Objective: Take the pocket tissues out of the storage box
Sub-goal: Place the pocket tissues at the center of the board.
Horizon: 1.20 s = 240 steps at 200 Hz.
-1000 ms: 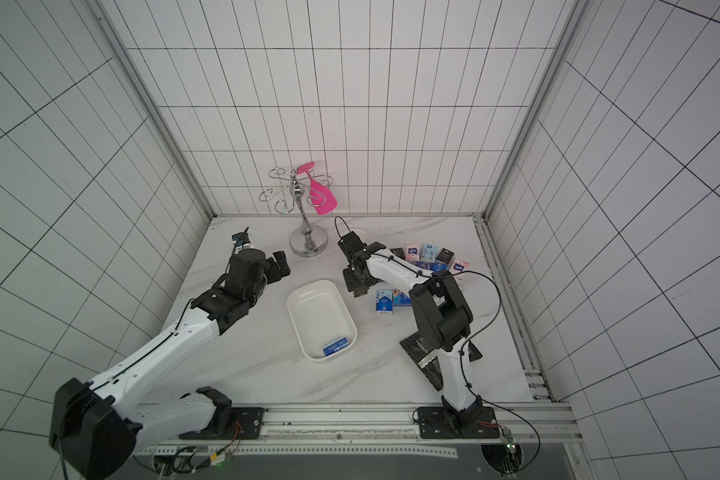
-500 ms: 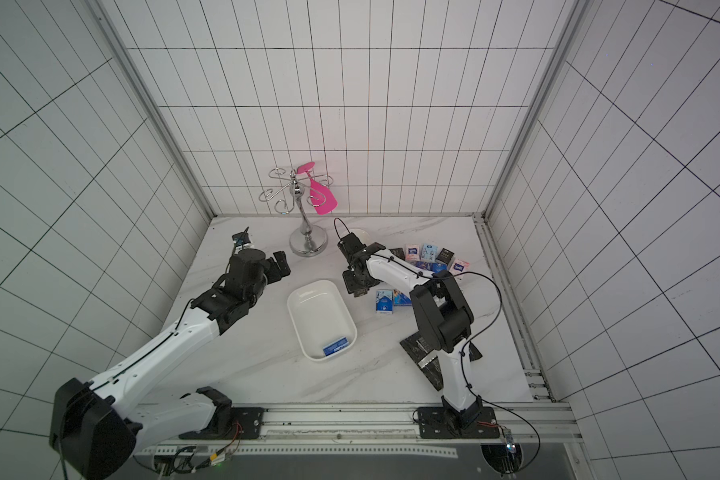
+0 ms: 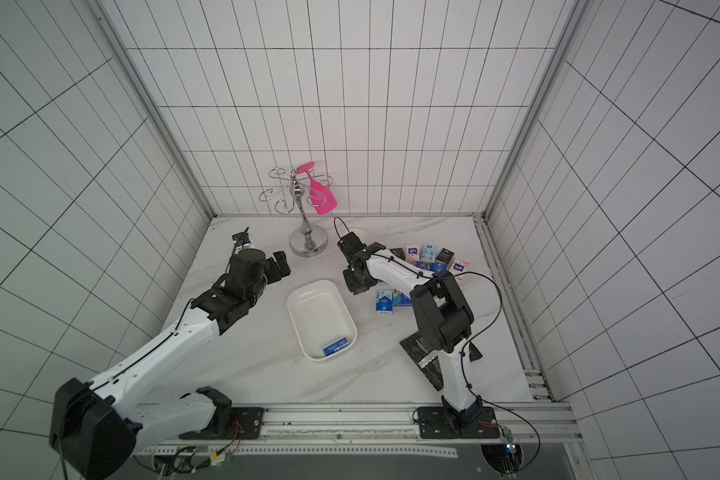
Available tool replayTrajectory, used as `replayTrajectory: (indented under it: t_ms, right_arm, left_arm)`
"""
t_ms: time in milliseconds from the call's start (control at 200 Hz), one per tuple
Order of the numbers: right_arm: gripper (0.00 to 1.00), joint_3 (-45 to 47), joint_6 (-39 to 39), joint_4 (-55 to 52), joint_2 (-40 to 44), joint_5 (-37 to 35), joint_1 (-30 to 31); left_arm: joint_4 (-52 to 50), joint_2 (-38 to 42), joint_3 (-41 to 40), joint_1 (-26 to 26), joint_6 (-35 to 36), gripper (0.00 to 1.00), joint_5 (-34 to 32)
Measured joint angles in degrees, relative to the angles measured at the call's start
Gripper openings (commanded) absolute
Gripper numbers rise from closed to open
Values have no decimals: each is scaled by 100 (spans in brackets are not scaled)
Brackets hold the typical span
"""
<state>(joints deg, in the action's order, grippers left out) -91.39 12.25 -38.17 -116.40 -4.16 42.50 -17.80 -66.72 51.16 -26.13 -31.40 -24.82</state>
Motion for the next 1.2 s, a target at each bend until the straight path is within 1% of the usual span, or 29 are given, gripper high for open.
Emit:
replayTrajectory:
  t_ms: [90,210,355,550,670,805,1010,1200]
  right_arm:
    - [47,0,-92,365,116,-87,0]
    - [46,68,-254,1106,297,-310,0]
    - [47,654,-422,2197,398,-492,0]
    - [47,1178,-498,2855,92,-588,0]
    - [49,1349,-505,3235,74,-723,26]
    - [56,1565,-509,3528,76,-828,90]
    - [62,1908,-393,3539,76,-905,203]
    - [63,2096,-321,3521,114,-1032,323]
  left_arm:
    - [-2,0,0,0,4,98,0]
    - [-4,26,0,0,35,99,-2]
    - [-4,87,0,0,39,99,-2]
    - [-7,114,0,0,39,98,-2]
    - [-7,142,0,0,39,98,-4]
    - [-4,162,0,0,39,99,-2]
    - [-4,162,-2,0,37,99,0]
    - [-2,162,-7,0,35,99,2]
